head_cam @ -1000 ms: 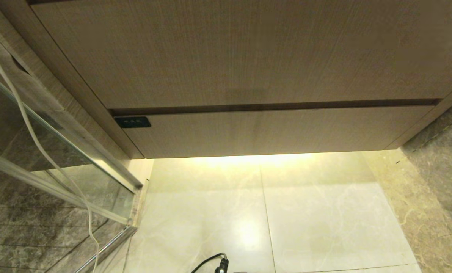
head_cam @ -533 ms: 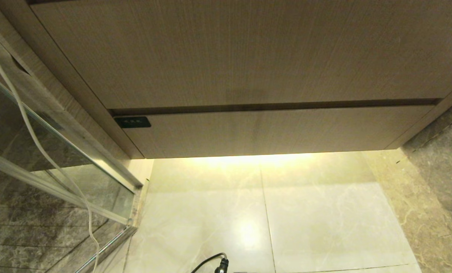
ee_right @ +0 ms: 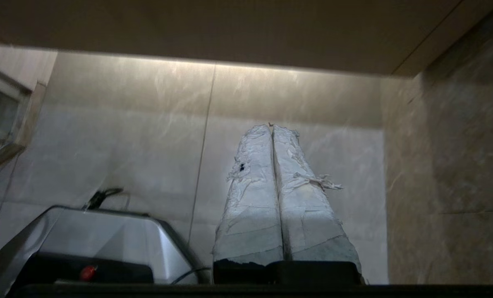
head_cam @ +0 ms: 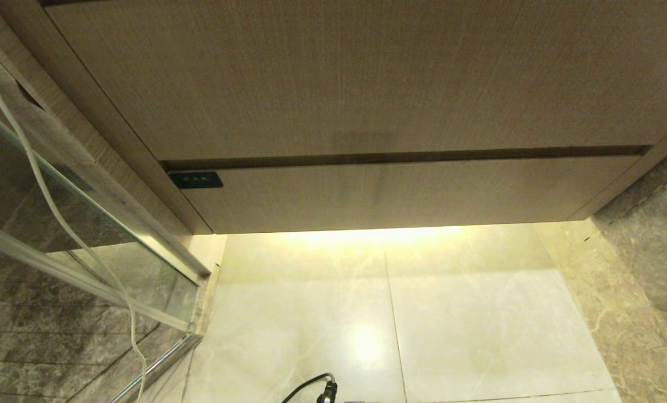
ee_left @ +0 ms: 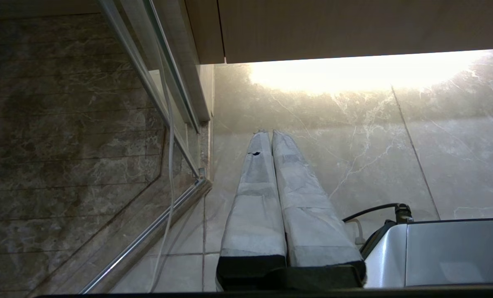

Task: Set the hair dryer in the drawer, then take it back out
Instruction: Pull open the drawer

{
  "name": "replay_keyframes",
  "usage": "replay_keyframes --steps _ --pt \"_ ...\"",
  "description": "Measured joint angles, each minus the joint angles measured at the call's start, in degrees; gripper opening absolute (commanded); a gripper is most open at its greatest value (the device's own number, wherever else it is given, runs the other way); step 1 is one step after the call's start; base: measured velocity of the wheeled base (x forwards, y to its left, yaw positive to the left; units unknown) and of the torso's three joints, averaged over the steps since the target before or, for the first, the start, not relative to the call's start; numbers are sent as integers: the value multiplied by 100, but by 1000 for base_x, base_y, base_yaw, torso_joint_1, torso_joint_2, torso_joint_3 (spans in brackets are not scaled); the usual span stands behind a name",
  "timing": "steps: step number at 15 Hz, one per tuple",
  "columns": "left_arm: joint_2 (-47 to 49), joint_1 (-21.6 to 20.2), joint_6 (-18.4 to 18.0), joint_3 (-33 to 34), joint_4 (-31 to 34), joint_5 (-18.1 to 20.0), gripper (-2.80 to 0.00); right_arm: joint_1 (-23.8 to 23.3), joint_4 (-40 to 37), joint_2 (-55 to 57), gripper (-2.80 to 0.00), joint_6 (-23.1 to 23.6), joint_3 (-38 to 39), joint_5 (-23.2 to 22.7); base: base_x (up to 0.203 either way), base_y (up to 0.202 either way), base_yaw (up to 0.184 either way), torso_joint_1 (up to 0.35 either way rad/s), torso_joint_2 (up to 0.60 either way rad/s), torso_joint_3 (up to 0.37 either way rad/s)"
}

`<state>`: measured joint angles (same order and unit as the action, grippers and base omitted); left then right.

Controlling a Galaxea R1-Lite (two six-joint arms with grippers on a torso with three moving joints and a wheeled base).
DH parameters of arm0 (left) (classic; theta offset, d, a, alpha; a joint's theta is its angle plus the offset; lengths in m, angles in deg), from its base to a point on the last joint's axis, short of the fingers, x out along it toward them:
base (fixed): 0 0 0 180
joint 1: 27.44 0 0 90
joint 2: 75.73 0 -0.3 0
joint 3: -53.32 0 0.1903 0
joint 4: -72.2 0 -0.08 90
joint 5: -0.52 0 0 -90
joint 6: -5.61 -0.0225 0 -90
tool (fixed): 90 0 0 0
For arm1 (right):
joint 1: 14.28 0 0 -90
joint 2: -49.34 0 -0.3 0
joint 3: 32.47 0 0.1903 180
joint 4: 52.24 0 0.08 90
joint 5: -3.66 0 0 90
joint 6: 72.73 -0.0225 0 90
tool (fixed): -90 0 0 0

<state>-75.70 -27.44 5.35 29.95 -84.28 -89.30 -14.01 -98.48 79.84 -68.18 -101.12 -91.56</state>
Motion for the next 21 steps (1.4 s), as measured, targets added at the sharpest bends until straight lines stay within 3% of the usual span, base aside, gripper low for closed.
replay_keyframes --steps 3,8,9,11,13,17,21 --pt "0 0 -4 0 0 -2 -280 327 -564 1744 -280 7 -1013 -462 0 0 0 0 0 0" --pt "0 0 -1 0 2 -2 -280 925 -534 3857 -280 324 -1539 -815 0 0 0 0 0 0" --pt "0 0 -1 0 2 0 -280 965 -334 4214 0 366 -1571 -838 0 0 0 0 0 0" --pt "0 0 -4 0 0 -2 -280 1013 21 4839 0 599 -1603 -831 0 0 0 0 0 0" --pt "0 0 -2 0 0 0 -280 1039 173 5386 0 1356 -1612 -784 0 0 0 0 0 0" --pt "0 0 -4 0 2 0 -280 1036 714 6057 0 3626 -1492 -758 0 0 0 0 0 0" --pt "0 0 -3 0 2 0 -280 1020 2907 6597 0 5913 -870 -745 0 0 0 0 0 0"
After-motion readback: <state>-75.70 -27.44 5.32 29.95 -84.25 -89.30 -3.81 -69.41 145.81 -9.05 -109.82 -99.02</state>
